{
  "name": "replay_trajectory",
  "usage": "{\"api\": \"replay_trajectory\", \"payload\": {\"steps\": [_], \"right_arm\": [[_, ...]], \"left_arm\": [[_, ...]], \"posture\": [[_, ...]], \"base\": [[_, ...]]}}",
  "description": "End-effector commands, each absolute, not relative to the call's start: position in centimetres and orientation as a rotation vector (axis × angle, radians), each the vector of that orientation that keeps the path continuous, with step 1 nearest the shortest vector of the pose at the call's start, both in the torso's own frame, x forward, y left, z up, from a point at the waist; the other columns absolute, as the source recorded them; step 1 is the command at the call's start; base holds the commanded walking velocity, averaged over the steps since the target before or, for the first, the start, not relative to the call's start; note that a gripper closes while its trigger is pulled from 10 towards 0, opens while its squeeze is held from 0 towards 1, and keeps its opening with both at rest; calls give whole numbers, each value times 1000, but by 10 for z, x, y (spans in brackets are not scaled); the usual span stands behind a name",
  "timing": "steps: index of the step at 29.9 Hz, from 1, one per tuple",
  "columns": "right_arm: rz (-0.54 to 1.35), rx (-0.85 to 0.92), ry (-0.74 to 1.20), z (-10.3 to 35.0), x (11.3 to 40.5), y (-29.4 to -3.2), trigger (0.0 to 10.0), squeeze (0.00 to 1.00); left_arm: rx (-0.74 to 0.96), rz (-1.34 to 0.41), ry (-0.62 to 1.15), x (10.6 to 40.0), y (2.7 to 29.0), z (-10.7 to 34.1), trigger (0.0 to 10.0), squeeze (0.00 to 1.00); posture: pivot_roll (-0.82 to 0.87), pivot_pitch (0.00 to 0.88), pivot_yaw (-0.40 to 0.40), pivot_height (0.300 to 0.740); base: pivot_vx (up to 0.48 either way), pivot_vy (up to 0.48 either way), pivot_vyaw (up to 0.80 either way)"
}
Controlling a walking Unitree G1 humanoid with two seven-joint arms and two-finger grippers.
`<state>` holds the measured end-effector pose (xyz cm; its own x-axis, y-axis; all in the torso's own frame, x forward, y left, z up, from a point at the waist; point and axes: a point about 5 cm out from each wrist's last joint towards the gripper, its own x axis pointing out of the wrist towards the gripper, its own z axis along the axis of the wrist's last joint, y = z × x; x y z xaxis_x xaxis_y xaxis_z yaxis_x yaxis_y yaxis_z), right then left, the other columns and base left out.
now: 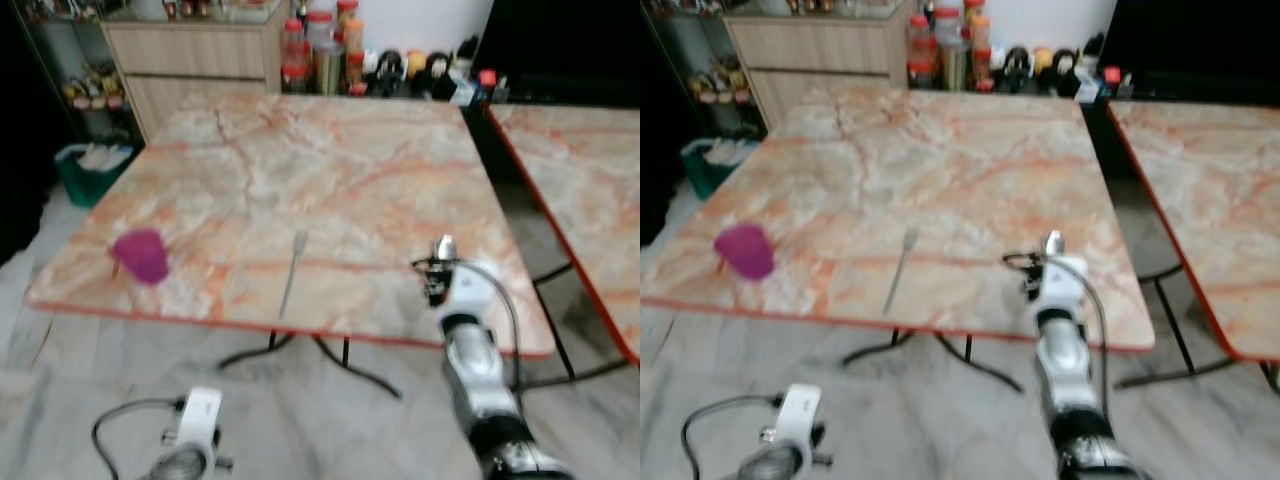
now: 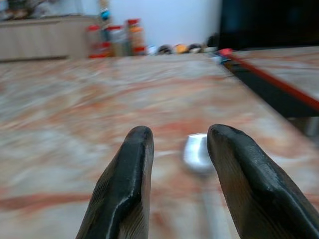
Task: Setting the table
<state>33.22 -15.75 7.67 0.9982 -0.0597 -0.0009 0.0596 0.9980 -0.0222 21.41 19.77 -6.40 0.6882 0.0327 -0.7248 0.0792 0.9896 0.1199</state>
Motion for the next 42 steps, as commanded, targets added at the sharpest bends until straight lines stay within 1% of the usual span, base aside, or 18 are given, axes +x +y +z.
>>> {"api": "replay_trajectory", "payload": {"steps": [1, 34, 38, 42], "right_arm": [[-99, -26, 4, 74, 329, -171, 10000, 0], [-100, -27, 19, 69, 327, -170, 10000, 0], [-12, -35, 49, 64, 323, -152, 10000, 0], [3, -39, 60, 62, 321, -149, 10000, 0]], "left_arm": [[142, -51, 807, 216, 189, -64, 10000, 0], [135, -39, 810, 213, 190, -66, 10000, 0], [128, -31, 805, 213, 191, -65, 10000, 0], [129, -29, 807, 212, 192, -66, 10000, 0]], "posture": [[24, 0, -6, 736], [32, 0, -9, 736], [34, 0, -8, 736], [34, 0, -8, 736]], "base": [[307, 0, 0], [300, 0, 0], [0, 0, 0], [0, 0, 0]]}}
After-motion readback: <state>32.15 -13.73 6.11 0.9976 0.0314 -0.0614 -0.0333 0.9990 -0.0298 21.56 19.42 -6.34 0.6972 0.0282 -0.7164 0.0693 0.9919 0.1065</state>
